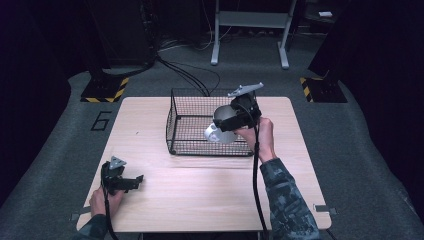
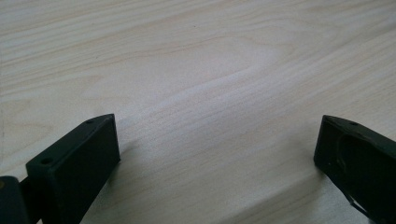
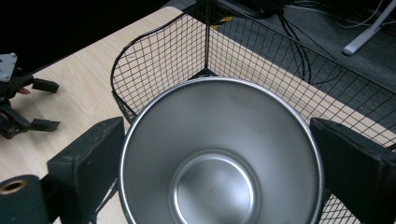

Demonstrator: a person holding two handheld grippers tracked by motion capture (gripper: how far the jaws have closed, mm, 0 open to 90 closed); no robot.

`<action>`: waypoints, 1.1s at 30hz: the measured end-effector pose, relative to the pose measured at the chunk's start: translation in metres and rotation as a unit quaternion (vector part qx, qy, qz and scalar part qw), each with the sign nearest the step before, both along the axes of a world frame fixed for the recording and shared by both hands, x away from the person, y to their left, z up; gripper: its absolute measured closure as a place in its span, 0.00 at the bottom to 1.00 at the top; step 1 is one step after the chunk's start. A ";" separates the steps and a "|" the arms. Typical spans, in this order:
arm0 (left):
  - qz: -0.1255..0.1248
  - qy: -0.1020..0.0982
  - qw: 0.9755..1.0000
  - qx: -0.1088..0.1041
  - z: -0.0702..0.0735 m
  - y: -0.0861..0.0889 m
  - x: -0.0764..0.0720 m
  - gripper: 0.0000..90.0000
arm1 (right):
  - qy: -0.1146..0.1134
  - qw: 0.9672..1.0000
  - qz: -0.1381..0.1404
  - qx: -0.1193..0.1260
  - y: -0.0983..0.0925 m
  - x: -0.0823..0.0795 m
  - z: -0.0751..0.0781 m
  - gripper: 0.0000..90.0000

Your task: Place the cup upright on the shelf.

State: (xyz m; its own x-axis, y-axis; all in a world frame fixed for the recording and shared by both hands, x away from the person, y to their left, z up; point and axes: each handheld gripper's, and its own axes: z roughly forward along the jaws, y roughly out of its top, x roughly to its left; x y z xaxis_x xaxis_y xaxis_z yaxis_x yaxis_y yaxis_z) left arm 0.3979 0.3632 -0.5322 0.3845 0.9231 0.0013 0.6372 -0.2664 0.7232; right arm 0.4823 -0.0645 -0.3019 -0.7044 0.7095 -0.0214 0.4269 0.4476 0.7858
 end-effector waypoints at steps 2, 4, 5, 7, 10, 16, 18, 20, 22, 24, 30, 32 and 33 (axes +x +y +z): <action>0.000 0.000 1.000 0.000 0.000 0.000 0.000 0.00 | 0.009 1.000 -0.004 0.000 0.001 0.002 0.001 0.07; 0.000 0.000 1.000 0.000 0.000 0.000 0.000 0.00 | 0.008 1.000 -0.007 0.000 0.002 0.005 0.000 0.07; 0.000 0.000 1.000 0.000 0.000 0.000 0.000 0.00 | 0.001 1.000 -0.003 -0.003 0.002 0.008 0.000 0.07; 0.000 0.000 1.000 0.000 0.000 0.000 0.000 0.00 | 0.007 1.000 -0.008 -0.001 0.003 0.010 0.000 0.07; 0.000 0.000 1.000 0.000 0.000 0.000 0.000 0.00 | 0.007 1.000 -0.008 -0.003 0.004 0.015 -0.001 0.07; 0.000 0.000 1.000 0.000 0.000 0.000 0.000 0.00 | 0.013 1.000 -0.016 -0.003 0.007 0.029 -0.006 0.07; 0.000 0.000 1.000 0.000 0.000 0.000 0.000 0.00 | 0.016 1.000 -0.019 -0.004 0.008 0.034 -0.008 0.07; 0.000 0.000 1.000 0.000 0.000 0.000 0.000 0.00 | 0.023 0.999 -0.026 0.003 0.009 0.038 -0.010 0.07; 0.000 0.000 1.000 0.000 0.000 0.000 0.000 0.00 | 0.026 0.999 -0.026 -0.002 0.008 0.042 -0.011 0.07; 0.000 0.000 1.000 0.000 0.000 0.000 0.000 0.00 | 0.023 0.999 -0.030 0.003 0.009 0.046 -0.013 0.07; 0.000 0.000 1.000 0.000 0.000 0.000 0.000 0.00 | 0.031 0.999 -0.038 -0.001 0.011 0.056 -0.018 0.07; 0.000 0.000 1.000 0.000 0.000 0.000 0.000 0.00 | 0.037 0.998 -0.041 -0.002 0.012 0.060 -0.019 0.07; 0.000 0.000 1.000 0.000 0.000 0.000 0.000 0.00 | 0.037 0.998 -0.041 -0.002 0.012 0.060 -0.019 0.07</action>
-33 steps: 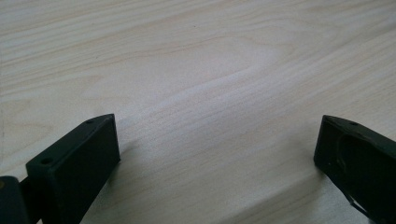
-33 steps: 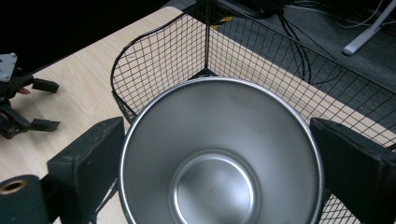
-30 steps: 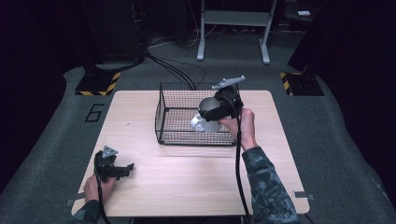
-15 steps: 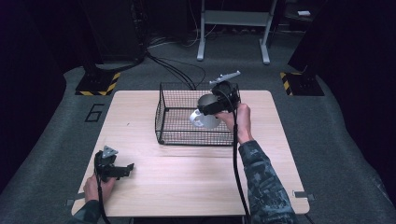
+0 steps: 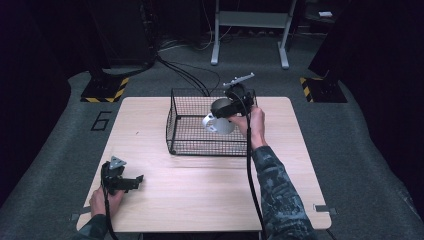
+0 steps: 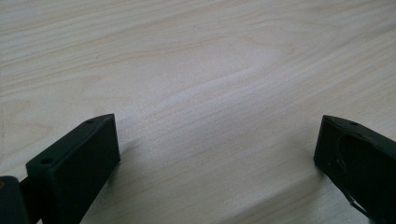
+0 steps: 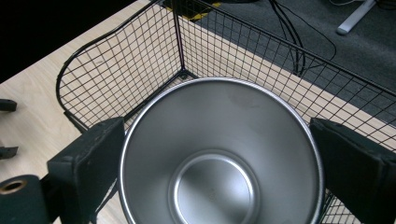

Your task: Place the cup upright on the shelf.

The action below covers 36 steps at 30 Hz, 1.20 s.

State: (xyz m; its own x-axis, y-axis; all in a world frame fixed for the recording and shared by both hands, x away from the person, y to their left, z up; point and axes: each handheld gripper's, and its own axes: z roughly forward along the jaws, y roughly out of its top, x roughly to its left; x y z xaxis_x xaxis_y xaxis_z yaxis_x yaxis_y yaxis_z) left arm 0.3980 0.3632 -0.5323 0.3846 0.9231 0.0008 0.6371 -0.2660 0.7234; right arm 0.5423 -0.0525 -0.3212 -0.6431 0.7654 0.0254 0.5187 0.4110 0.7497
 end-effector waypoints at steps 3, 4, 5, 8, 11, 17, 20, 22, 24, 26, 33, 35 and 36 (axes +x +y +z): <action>0.000 0.000 1.000 0.000 0.000 0.000 0.000 0.00 | 0.003 1.000 -0.006 0.001 0.002 0.007 -0.004 0.07; 0.000 0.000 1.000 0.000 0.000 0.000 0.000 0.00 | 0.006 1.000 -0.008 0.001 0.002 0.009 -0.005 0.07; 0.000 0.000 1.000 0.000 0.000 0.000 0.000 0.00 | 0.003 1.000 -0.010 0.002 0.003 0.010 -0.006 0.07; 0.000 0.000 1.000 0.000 0.000 0.000 0.000 0.00 | 0.010 1.000 -0.012 0.002 0.003 0.014 -0.009 0.07; 0.000 0.000 1.000 0.000 0.000 0.000 0.000 0.00 | 0.015 1.000 -0.016 -0.002 0.003 0.018 -0.013 0.07; 0.000 0.000 1.000 0.000 0.000 0.000 0.000 0.00 | 0.026 0.999 -0.028 -0.001 0.004 0.026 -0.022 0.07; 0.000 0.000 1.000 0.000 0.000 0.000 0.000 0.00 | 0.028 0.999 -0.031 -0.005 0.003 0.030 -0.025 0.07; 0.000 0.000 1.000 0.000 0.000 0.000 0.000 0.00 | 0.032 0.999 -0.032 -0.003 0.004 0.032 -0.028 0.07; 0.000 0.000 1.000 0.000 0.000 0.000 0.000 0.00 | 0.035 0.999 -0.035 -0.004 0.005 0.034 -0.031 0.07; 0.000 0.000 1.000 0.000 0.000 0.000 0.000 0.00 | 0.038 0.999 -0.037 -0.005 0.005 0.035 -0.033 0.07; 0.000 0.000 1.000 0.000 0.000 0.000 0.000 0.00 | 0.047 0.998 -0.034 -0.007 0.009 0.040 -0.040 0.07; 0.000 0.000 1.000 0.000 0.000 0.000 0.000 0.00 | 0.050 0.998 -0.033 -0.003 0.011 0.040 -0.042 0.07; 0.000 0.000 1.000 0.000 0.000 0.000 0.000 0.00 | 0.050 0.998 -0.031 -0.002 0.011 0.040 -0.042 0.07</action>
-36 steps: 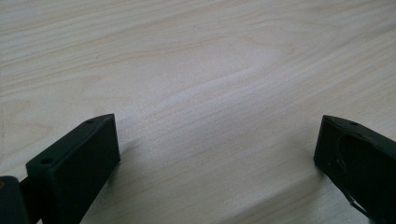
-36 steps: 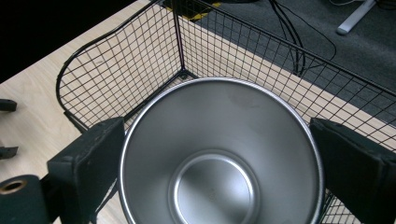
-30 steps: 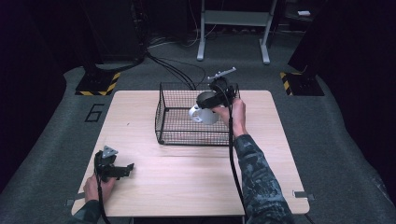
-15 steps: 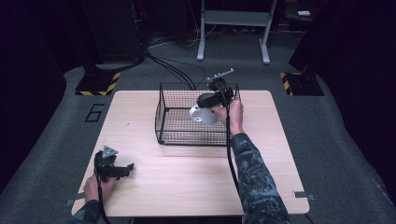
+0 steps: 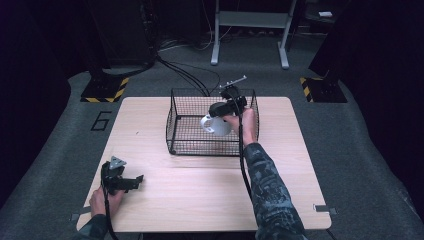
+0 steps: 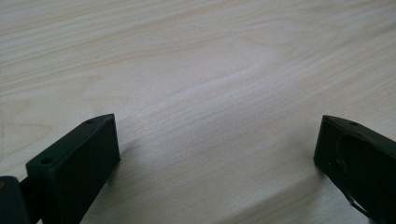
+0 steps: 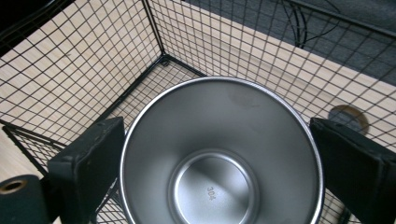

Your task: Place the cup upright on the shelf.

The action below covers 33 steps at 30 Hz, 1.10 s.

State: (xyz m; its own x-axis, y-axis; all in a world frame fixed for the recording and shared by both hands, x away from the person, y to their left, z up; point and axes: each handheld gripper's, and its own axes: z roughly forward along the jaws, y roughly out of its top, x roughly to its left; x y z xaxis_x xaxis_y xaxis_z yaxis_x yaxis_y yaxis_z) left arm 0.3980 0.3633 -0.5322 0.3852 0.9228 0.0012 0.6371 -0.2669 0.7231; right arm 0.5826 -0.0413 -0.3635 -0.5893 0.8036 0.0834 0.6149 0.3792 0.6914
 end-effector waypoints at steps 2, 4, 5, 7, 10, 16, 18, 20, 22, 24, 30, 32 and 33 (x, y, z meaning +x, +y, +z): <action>0.000 0.000 1.000 0.000 0.000 0.000 0.000 0.00 | 0.001 1.000 0.000 -0.005 0.003 0.000 -0.002 0.07; 0.000 0.000 1.000 0.000 0.000 0.000 0.000 0.00 | 0.004 1.000 0.002 -0.009 0.005 0.001 -0.005 0.07; 0.000 0.000 1.000 0.000 0.000 0.000 0.000 0.00 | 0.005 1.000 0.000 -0.007 0.006 0.002 -0.007 0.07; 0.000 0.000 1.000 0.000 0.000 0.000 0.000 0.00 | 0.009 1.000 0.001 -0.011 0.008 0.003 -0.010 0.07; 0.000 0.000 1.000 0.000 0.000 0.000 0.000 0.00 | 0.017 1.000 0.004 -0.009 0.009 0.005 -0.015 0.07; 0.000 0.000 1.000 0.000 0.000 0.000 0.000 0.00 | 0.028 0.999 0.001 -0.017 0.013 0.009 -0.026 0.07; 0.000 0.000 1.000 0.000 0.000 0.000 0.000 0.00 | 0.032 0.999 -0.004 -0.014 0.014 0.009 -0.028 0.07; 0.000 0.000 1.000 0.000 0.000 0.000 0.000 0.00 | 0.034 0.999 -0.001 -0.020 0.014 0.011 -0.032 0.07; 0.000 0.000 1.000 0.000 0.000 0.000 0.000 0.00 | 0.036 0.999 -0.007 -0.019 0.016 0.012 -0.034 0.07; 0.000 0.000 1.000 0.000 0.000 0.000 0.000 0.00 | 0.035 0.999 -0.003 -0.026 0.016 0.013 -0.035 0.07; 0.000 0.000 1.000 0.000 0.000 0.000 0.000 0.00 | 0.038 0.999 -0.008 -0.030 0.018 0.017 -0.041 0.07; 0.000 0.000 1.000 0.000 0.000 0.000 0.000 0.00 | 0.039 0.999 -0.011 -0.030 0.018 0.019 -0.043 0.07; 0.000 0.000 1.000 0.000 0.000 0.000 0.000 0.00 | 0.040 0.999 -0.011 -0.029 0.018 0.019 -0.044 0.07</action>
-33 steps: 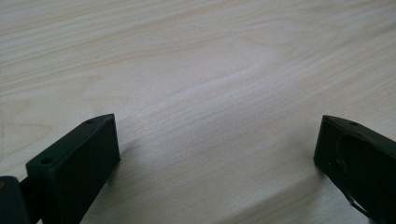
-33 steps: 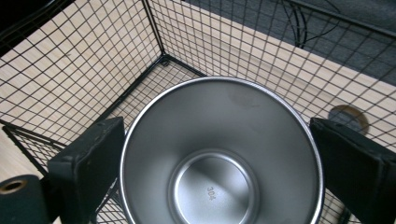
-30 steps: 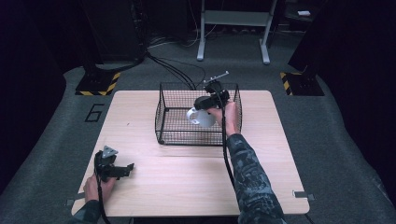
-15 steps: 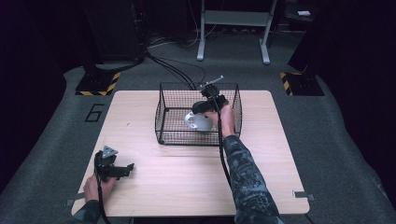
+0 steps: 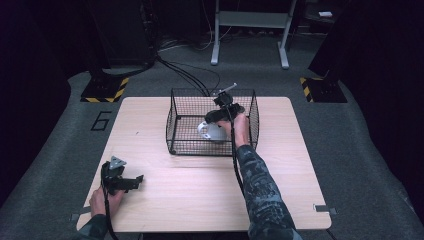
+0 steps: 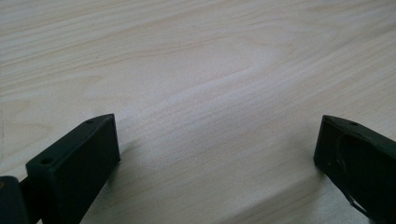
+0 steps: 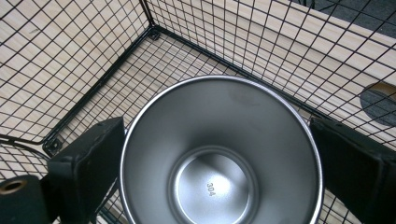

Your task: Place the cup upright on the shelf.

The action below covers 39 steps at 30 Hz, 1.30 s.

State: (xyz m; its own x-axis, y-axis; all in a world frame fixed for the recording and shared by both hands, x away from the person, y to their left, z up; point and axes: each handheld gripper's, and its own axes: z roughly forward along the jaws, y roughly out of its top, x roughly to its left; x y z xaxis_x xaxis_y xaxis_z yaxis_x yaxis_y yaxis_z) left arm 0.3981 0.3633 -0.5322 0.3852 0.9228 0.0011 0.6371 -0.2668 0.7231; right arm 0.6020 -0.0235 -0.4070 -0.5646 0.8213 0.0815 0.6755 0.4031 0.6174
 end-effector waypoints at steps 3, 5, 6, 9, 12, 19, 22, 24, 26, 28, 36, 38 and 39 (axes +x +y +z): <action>0.000 0.000 1.000 0.000 0.000 0.000 0.000 0.00 | 0.002 1.000 -0.008 0.003 0.001 0.001 -0.002 0.07; 0.000 0.000 1.000 0.000 0.000 0.000 0.000 0.00 | 0.003 1.000 -0.011 0.002 0.001 0.003 -0.003 0.07; 0.000 0.000 1.000 0.001 0.000 0.000 0.000 0.00 | 0.002 1.000 -0.010 -0.003 0.000 0.003 -0.004 0.07; 0.000 0.000 1.000 0.000 0.000 0.000 0.000 0.00 | 0.002 1.000 -0.014 -0.003 0.000 0.004 -0.006 0.07; 0.000 0.000 1.000 0.000 0.000 0.000 0.000 0.00 | 0.004 1.000 -0.016 -0.006 0.000 0.004 -0.006 0.06; 0.000 0.000 1.000 0.000 0.000 0.000 0.000 0.00 | 0.011 1.000 -0.015 -0.008 -0.004 0.002 -0.008 0.06; 0.000 0.000 1.000 0.000 0.000 0.000 0.000 0.00 | 0.009 1.000 -0.009 -0.016 -0.003 -0.001 -0.008 0.06; 0.000 0.000 1.000 0.000 0.000 0.000 0.000 0.00 | 0.007 1.000 -0.006 -0.021 -0.002 -0.003 -0.007 0.06; 0.000 0.000 1.000 0.000 0.000 0.000 0.000 0.00 | 0.007 1.000 -0.007 -0.020 -0.001 -0.003 -0.008 0.06; 0.000 0.000 1.000 0.000 0.000 0.000 0.000 0.00 | 0.006 1.000 -0.008 -0.021 -0.001 -0.003 -0.008 0.06; 0.000 0.000 1.000 0.000 0.000 0.000 0.000 0.00 | 0.009 1.000 -0.015 -0.005 -0.003 -0.004 -0.008 0.00; 0.000 0.000 1.000 0.000 0.000 0.000 0.000 0.00 | 0.010 1.000 -0.012 0.003 -0.005 -0.006 -0.006 0.00; 0.000 0.000 1.000 0.000 0.000 0.000 0.000 0.00 | 0.005 1.000 -0.014 0.000 -0.006 -0.008 -0.004 0.00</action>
State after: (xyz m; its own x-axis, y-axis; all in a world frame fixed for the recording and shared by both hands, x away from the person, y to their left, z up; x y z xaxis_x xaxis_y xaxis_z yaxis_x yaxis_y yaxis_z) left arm 0.3980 0.3632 -0.5322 0.3850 0.9229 0.0015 0.6371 -0.2670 0.7230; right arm 0.5942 -0.0290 -0.4111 -0.5407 0.8367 0.0871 0.6925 0.3840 0.6108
